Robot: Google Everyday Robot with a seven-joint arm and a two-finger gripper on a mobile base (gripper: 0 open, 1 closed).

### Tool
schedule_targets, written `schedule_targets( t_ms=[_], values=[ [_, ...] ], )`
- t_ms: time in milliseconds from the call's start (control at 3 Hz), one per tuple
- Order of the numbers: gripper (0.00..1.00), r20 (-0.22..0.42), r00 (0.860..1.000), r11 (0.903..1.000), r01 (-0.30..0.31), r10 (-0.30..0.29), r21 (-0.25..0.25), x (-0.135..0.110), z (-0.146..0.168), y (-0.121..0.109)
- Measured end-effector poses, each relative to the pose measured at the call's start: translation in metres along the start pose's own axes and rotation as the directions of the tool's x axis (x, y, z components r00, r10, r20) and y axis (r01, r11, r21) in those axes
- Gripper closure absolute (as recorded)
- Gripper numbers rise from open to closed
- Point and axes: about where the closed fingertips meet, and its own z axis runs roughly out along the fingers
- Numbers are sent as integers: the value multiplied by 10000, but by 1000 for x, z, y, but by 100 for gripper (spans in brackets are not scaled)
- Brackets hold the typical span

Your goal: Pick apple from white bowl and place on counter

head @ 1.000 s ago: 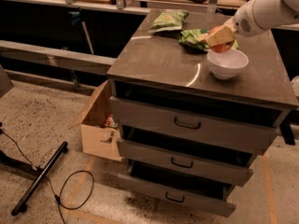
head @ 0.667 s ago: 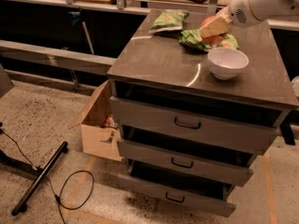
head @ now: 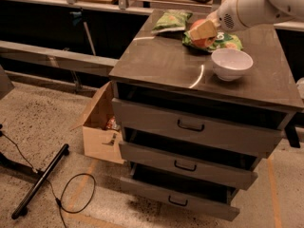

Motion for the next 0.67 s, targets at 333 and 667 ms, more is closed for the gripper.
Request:
schedule_targets(
  t_ms=[333,667],
  values=[
    [100,106,9998,9998,-185,185,69,5,25,22],
    [100,40,10000,10000,-45,45,24,8,42,35]
  ],
)
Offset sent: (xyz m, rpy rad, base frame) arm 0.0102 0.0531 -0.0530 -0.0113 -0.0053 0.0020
